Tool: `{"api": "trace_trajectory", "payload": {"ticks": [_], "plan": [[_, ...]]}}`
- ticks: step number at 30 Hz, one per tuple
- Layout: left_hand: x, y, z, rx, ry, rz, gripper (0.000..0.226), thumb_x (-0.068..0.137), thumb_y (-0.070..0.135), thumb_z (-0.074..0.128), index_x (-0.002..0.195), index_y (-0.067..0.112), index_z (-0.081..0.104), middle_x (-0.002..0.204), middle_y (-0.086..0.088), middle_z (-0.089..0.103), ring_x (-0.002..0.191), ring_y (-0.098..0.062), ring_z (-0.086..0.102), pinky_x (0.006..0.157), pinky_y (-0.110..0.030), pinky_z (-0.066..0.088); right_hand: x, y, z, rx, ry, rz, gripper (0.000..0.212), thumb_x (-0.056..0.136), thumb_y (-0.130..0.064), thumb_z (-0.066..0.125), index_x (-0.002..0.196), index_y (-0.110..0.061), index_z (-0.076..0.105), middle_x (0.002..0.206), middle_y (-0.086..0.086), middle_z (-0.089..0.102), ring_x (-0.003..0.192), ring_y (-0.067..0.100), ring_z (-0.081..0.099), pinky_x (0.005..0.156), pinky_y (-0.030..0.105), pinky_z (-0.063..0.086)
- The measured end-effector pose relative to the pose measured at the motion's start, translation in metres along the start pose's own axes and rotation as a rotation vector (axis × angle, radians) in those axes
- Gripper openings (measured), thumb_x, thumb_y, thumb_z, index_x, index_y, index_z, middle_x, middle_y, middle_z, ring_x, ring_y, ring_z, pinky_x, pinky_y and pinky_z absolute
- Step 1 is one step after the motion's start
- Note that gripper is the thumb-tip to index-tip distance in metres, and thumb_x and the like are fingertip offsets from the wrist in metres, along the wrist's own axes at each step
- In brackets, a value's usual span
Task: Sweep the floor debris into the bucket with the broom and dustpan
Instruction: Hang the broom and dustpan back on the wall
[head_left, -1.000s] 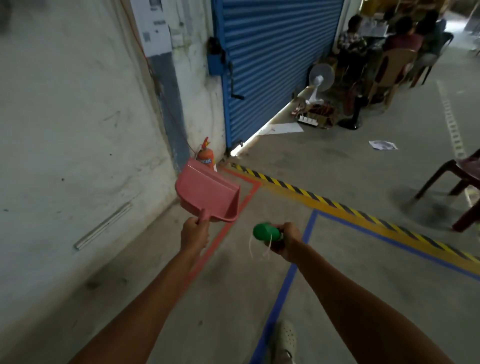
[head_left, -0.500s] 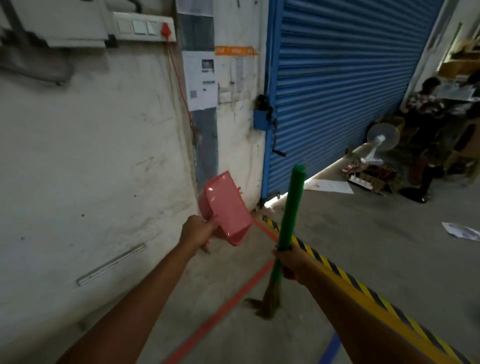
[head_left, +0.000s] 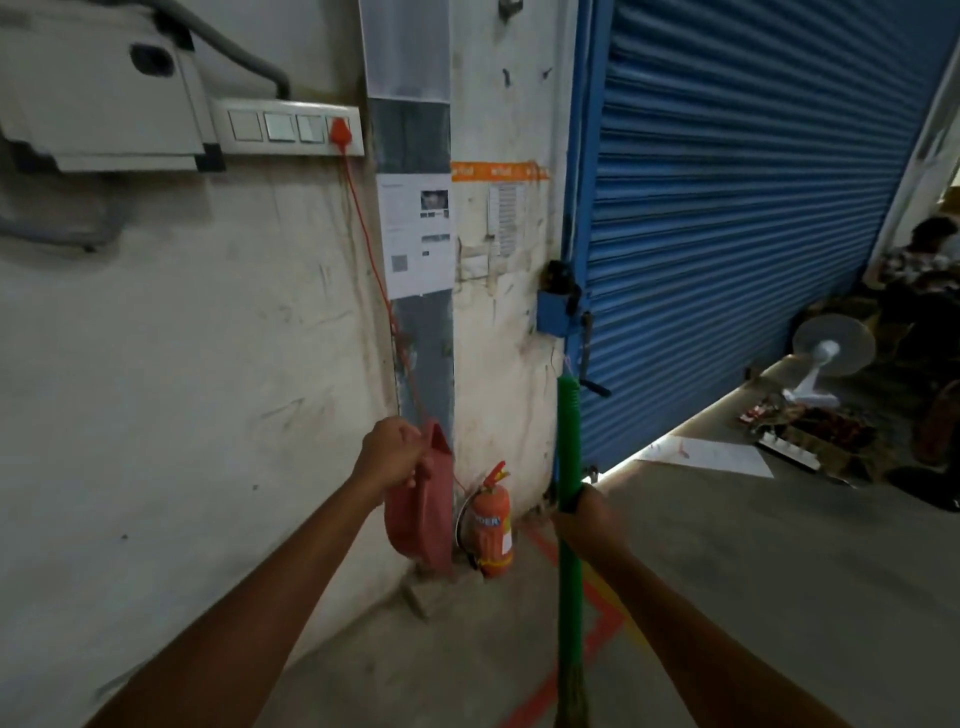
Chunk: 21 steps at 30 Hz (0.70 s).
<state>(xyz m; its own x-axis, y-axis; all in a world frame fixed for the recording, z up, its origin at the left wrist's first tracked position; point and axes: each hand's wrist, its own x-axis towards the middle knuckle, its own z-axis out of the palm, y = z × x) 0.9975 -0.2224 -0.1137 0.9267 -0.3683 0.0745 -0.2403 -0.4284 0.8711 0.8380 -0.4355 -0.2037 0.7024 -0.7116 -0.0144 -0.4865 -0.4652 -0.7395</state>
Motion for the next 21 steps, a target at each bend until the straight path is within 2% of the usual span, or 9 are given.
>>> {"api": "trace_trajectory", "payload": {"ticks": [3,5,7,9,12,16,18,21], "plan": [[0.054,0.023,0.010,-0.030,0.051,0.035,0.012,0.080,0.002,0.064,0.080,0.011,0.056,0.069,-0.010,0.066,0.043,-0.019,0.060,0.040,-0.024,0.046,0.050,-0.013,-0.005,0.034,0.025,-0.046,0.039,0.083,-0.012,0.068,0.117,-0.010,0.050,0.106,0.014,0.067,0.096,0.033,0.066,0.073,0.034,0.051],[0.087,0.041,0.020,-0.048,0.088,0.090,0.013,0.080,0.003,0.068,0.084,0.011,0.058,0.076,-0.011,0.066,0.048,-0.019,0.058,0.042,-0.024,0.046,0.082,-0.027,-0.015,0.006,0.073,-0.110,0.043,0.089,-0.025,0.069,0.123,-0.012,0.046,0.107,0.008,0.065,0.097,0.029,0.066,0.073,0.031,0.048],[0.116,0.060,0.034,-0.090,0.100,0.154,0.013,0.085,0.006,0.072,0.087,0.010,0.059,0.075,-0.009,0.065,0.046,-0.014,0.058,0.042,-0.024,0.047,0.112,-0.040,-0.027,-0.005,0.097,-0.162,0.038,0.095,-0.039,0.060,0.120,-0.014,0.045,0.098,0.002,0.061,0.084,0.020,0.063,0.064,0.027,0.045],[0.145,0.080,0.051,-0.122,0.073,0.213,0.013,0.088,0.009,0.071,0.087,0.009,0.059,0.068,-0.006,0.063,0.039,-0.006,0.056,0.038,-0.022,0.047,0.142,-0.054,-0.039,0.008,0.148,-0.209,0.032,0.098,-0.043,0.055,0.112,-0.016,0.046,0.087,-0.006,0.055,0.069,0.008,0.052,0.053,0.020,0.036],[0.192,0.115,0.076,-0.132,-0.001,0.262,0.009,0.094,0.012,0.066,0.092,0.006,0.059,0.065,-0.008,0.061,0.037,-0.007,0.055,0.038,-0.024,0.048,0.195,-0.077,-0.061,0.120,0.238,-0.262,0.019,0.096,-0.029,0.060,0.104,-0.021,0.045,0.084,-0.007,0.055,0.066,0.000,0.048,0.052,0.016,0.035],[0.261,0.173,0.105,-0.117,0.001,0.283,0.010,0.096,0.011,0.057,0.095,0.004,0.063,0.064,-0.011,0.061,0.038,-0.013,0.056,0.038,-0.025,0.046,0.279,-0.105,-0.099,0.395,0.298,-0.299,0.034,0.086,0.000,0.059,0.106,-0.023,0.046,0.098,-0.004,0.064,0.075,0.002,0.058,0.051,0.011,0.041],[0.294,0.203,0.118,-0.123,0.026,0.318,0.010,0.095,0.012,0.058,0.090,0.007,0.064,0.064,-0.011,0.061,0.042,-0.016,0.056,0.040,-0.027,0.047,0.322,-0.114,-0.119,0.430,0.310,-0.355,0.036,0.087,0.001,0.059,0.111,-0.022,0.044,0.094,-0.009,0.063,0.073,0.001,0.058,0.047,0.010,0.042],[0.337,0.246,0.129,-0.128,0.076,0.361,0.008,0.094,0.015,0.060,0.089,0.010,0.065,0.064,-0.010,0.063,0.044,-0.018,0.057,0.041,-0.027,0.047,0.376,-0.129,-0.147,0.445,0.322,-0.489,0.025,0.098,-0.021,0.058,0.117,-0.020,0.043,0.088,-0.013,0.058,0.072,0.001,0.058,0.054,0.017,0.044]]}}
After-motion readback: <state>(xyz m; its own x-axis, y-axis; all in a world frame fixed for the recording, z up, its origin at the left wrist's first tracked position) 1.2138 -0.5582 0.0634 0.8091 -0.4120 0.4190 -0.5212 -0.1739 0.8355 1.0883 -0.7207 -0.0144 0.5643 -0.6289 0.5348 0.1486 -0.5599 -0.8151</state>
